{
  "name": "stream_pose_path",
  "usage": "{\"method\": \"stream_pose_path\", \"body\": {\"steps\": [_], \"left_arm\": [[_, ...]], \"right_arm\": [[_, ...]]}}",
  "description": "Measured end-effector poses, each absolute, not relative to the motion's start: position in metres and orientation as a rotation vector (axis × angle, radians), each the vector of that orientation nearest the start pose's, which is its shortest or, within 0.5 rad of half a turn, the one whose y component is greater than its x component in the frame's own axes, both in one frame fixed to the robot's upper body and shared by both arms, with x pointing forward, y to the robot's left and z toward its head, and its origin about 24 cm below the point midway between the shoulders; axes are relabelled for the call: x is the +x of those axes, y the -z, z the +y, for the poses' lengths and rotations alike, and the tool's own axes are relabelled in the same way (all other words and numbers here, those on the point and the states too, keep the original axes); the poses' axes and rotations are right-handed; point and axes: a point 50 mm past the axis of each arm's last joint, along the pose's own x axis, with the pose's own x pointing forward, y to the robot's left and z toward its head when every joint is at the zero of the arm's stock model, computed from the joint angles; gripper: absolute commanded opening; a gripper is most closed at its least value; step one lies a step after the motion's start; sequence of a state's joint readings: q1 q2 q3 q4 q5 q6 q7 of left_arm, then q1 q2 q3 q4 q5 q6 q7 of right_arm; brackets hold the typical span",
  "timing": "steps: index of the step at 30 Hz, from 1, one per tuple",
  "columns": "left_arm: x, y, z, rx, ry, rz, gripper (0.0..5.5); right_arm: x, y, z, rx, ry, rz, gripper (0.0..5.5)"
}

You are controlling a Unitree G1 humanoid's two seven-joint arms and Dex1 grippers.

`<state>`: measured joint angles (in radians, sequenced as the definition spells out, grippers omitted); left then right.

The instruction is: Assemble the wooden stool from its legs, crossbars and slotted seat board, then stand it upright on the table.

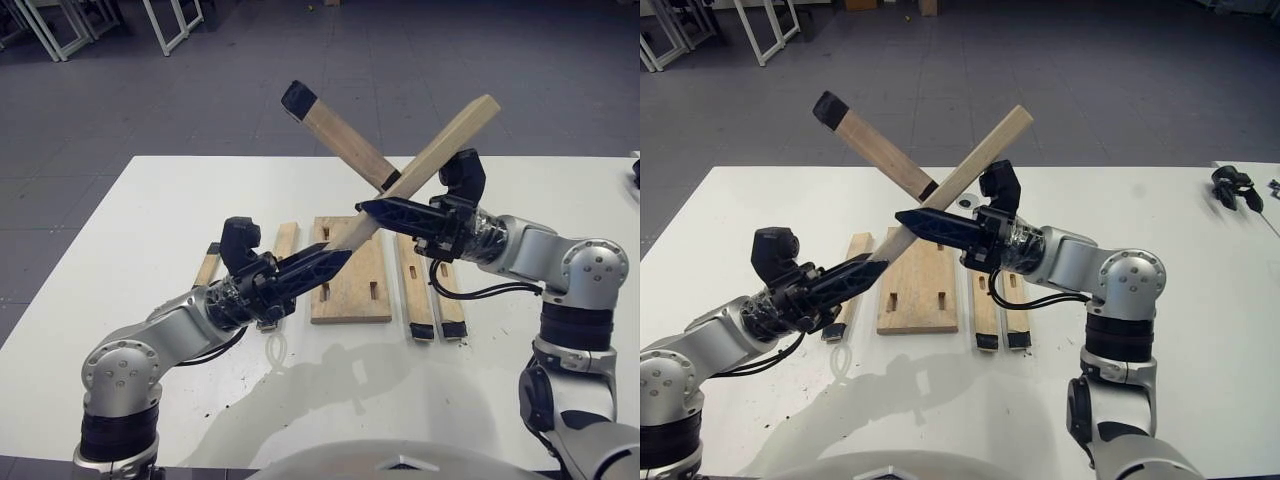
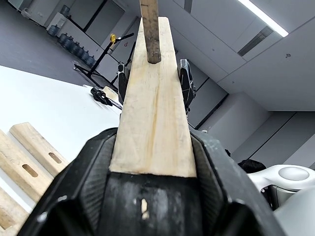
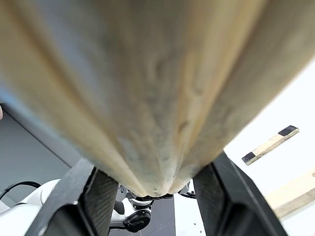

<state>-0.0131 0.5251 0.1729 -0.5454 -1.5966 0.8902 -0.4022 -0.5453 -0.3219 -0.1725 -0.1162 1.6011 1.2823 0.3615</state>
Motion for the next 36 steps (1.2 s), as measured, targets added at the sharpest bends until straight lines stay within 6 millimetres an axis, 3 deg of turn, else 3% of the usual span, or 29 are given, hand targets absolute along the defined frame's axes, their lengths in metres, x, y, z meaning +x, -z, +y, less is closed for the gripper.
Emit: {"method": "stream_pose_path", "body": {"steps": [2,5,9,11,15,19,27,31,36], "left_arm": [[0.192,-0.159,0.150,-0.792,1.183,0.215,2.73],[0.195,-0.161,0.152,-0.780,1.155,0.181,2.77],[0.225,-0.162,0.183,-0.668,0.889,0.047,2.77],[0.234,-0.156,0.184,-0.539,0.810,0.057,2.77],[0.244,-0.110,0.165,-0.095,0.711,0.218,2.77],[0.238,-0.053,0.146,0.311,0.657,0.412,2.77],[0.238,-0.053,0.138,0.508,0.654,0.444,2.77],[0.227,-0.058,0.144,0.563,0.700,0.510,2.77],[0.216,-0.061,0.153,0.622,0.809,0.557,2.77]], "right_arm": [[0.257,-0.193,-0.111,0.836,-1.448,0.374,2.03],[0.262,-0.197,-0.116,0.792,-1.426,0.345,2.03],[0.270,-0.189,-0.141,0.659,-1.290,0.372,2.03],[0.271,-0.186,-0.146,0.634,-1.268,0.380,2.03],[0.273,-0.178,-0.154,0.582,-1.224,0.386,2.03],[0.277,-0.175,-0.157,0.543,-1.200,0.376,2.03],[0.286,-0.174,-0.155,0.456,-1.169,0.358,2.03],[0.299,-0.175,-0.151,0.346,-1.125,0.330,2.03],[0.318,-0.162,-0.145,0.148,-1.077,0.310,2.03]]}}
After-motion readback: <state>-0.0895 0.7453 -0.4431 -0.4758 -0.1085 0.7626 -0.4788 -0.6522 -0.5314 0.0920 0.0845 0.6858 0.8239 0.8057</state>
